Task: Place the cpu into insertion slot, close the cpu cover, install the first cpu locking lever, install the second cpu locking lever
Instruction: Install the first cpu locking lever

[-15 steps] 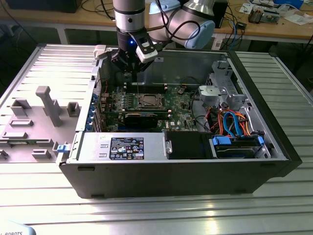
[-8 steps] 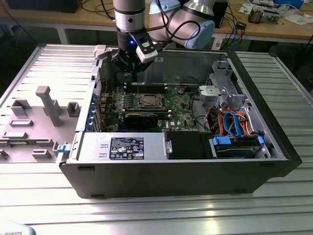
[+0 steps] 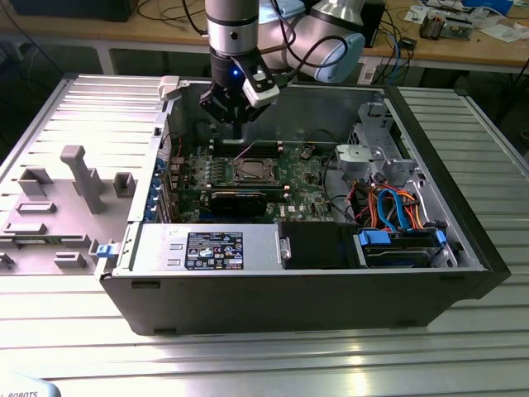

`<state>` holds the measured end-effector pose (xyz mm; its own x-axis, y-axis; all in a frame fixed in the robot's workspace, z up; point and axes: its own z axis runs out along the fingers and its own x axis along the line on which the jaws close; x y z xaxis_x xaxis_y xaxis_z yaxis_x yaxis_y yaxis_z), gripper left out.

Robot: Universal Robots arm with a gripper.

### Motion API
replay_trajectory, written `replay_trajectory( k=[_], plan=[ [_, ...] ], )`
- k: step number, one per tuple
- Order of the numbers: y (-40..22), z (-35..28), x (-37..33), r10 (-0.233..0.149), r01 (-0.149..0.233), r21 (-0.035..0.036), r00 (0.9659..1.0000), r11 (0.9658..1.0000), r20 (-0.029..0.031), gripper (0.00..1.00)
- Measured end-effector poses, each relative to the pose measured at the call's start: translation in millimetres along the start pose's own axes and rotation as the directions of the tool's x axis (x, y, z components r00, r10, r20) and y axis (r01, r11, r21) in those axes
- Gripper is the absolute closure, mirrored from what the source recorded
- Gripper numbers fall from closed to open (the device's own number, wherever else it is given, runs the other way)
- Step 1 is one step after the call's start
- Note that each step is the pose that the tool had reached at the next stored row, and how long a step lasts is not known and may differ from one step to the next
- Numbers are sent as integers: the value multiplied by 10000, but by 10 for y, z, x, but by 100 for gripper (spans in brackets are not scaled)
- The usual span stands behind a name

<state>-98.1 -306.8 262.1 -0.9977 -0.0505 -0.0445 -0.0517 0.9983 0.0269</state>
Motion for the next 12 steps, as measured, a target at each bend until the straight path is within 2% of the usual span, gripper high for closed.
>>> replay_trajectory(
  k=[4, 5, 6, 7, 12],
  plan=[
    [-2, 10, -24, 16, -16, 25, 10000, 10000, -2, 89],
    [-7, 15, -26, 23, -23, -4, 10000, 10000, -2, 89],
    [-17, 25, -27, 49, -49, -133, 10000, 9999, 6, 89],
    [-23, 35, -27, 71, -71, -192, 10000, 9998, 12, 89],
    [-23, 36, -26, 73, -73, -190, 10000, 9998, 9, 89]
  ],
)
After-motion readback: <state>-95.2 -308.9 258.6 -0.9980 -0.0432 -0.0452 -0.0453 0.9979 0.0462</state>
